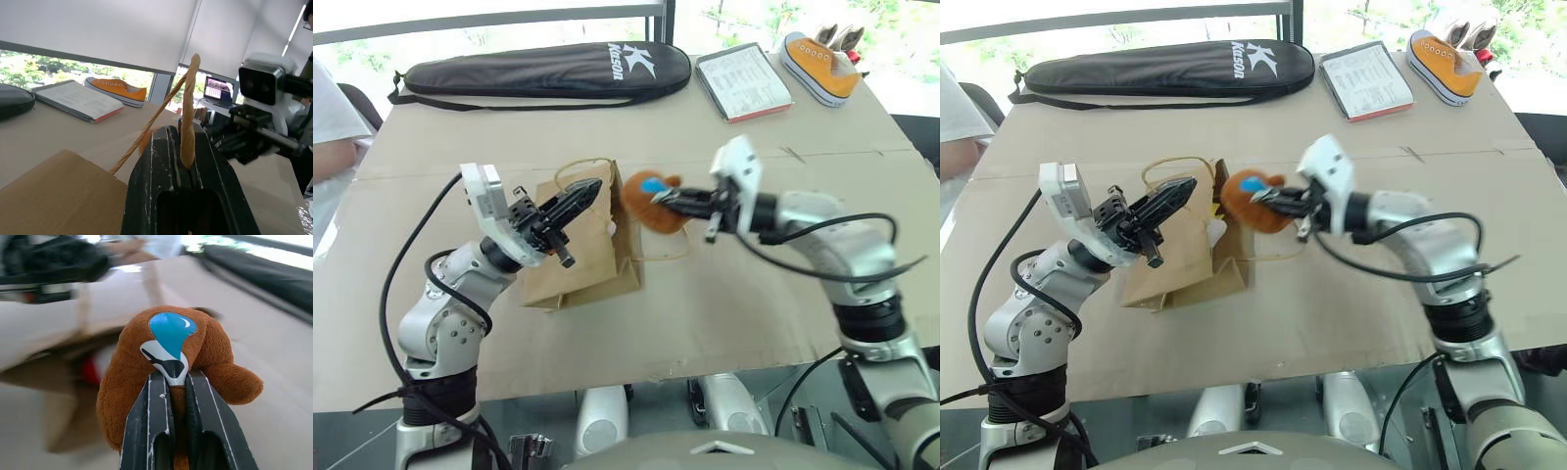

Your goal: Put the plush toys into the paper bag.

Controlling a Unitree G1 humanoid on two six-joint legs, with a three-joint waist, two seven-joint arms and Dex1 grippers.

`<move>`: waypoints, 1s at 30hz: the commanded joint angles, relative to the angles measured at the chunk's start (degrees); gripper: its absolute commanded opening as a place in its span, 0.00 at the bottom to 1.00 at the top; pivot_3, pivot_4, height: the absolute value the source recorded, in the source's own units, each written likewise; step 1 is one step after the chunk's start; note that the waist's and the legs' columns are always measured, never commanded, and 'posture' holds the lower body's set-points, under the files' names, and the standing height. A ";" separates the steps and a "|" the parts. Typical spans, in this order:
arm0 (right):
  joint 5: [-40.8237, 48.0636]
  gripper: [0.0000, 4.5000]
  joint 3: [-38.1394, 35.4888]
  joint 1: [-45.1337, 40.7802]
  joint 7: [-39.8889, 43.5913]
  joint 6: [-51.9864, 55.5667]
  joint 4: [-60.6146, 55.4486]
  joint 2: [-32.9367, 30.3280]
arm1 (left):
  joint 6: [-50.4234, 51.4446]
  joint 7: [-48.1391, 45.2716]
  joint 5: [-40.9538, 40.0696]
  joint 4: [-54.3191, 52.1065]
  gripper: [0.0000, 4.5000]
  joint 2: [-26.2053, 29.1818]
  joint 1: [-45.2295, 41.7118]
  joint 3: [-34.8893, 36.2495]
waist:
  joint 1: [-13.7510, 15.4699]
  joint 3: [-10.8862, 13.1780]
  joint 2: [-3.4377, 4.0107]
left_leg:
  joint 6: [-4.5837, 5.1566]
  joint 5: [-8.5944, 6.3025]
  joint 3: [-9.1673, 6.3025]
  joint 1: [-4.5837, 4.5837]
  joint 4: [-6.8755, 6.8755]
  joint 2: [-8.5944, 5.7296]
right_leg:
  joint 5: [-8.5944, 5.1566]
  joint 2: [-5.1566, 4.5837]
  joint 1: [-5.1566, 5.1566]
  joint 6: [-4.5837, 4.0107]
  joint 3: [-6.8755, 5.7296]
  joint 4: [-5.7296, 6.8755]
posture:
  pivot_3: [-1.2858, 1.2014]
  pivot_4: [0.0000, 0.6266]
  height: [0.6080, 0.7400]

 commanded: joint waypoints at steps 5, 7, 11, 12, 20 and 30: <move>-10.76 0.01 14.25 -13.10 11.30 -24.26 29.59 11.54 | 1.11 -1.43 -0.68 -0.99 0.00 0.60 -1.29 -1.45 | 0.08 0.00 -0.01 | 0.00 0.00 0.04 -0.03 0.07 -0.03 | 0.01 -0.01 -0.01 0.01 0.03 -0.01 | 0.52 0.24 1.00; -12.02 0.01 13.98 -15.10 11.28 -28.69 37.22 14.62 | 1.20 -1.03 -0.70 -1.74 0.00 0.46 -0.76 -1.44 | 0.31 0.01 -0.02 | 0.00 0.00 -0.02 -0.07 0.06 -0.03 | 0.00 -0.01 0.00 0.01 -0.04 -0.02 | 0.52 0.24 1.00; -15.88 0.01 12.81 -18.68 9.46 -38.52 50.42 19.16 | 1.48 0.42 -0.92 -3.95 0.00 0.36 1.33 -0.90 | 0.00 0.01 -0.01 | 0.00 0.00 -0.02 -0.06 0.03 -0.02 | 0.01 -0.02 -0.01 0.01 -0.07 0.00 | 0.52 0.24 1.00; -16.47 0.01 12.19 -19.31 8.72 -40.08 52.99 20.12 | 1.54 0.90 -1.10 -4.63 0.00 0.38 2.06 -0.68 | -0.08 0.01 -0.02 | -0.01 0.00 -0.02 -0.05 0.00 -0.01 | 0.01 -0.02 -0.02 0.00 -0.07 0.01 | 0.52 0.24 1.00; -17.29 0.43 8.16 -16.52 8.87 -44.68 55.05 20.14 | 1.97 5.07 -2.66 -7.83 0.00 -0.59 5.66 0.20 | 0.22 0.01 -0.02 | -0.02 0.00 -0.02 -0.03 -0.03 -0.02 | 0.02 -0.10 0.00 -0.01 -0.11 0.01 | 0.52 0.24 1.00; -11.29 0.86 2.22 -2.10 8.86 -22.37 20.01 7.51 | 2.01 6.29 -2.83 -4.15 0.00 -1.08 4.47 1.51 | 0.18 0.01 -0.02 | -0.03 0.00 0.00 -0.02 -0.04 -0.04 | 0.01 -0.12 -0.01 -0.01 -0.10 0.03 | 0.52 0.24 1.00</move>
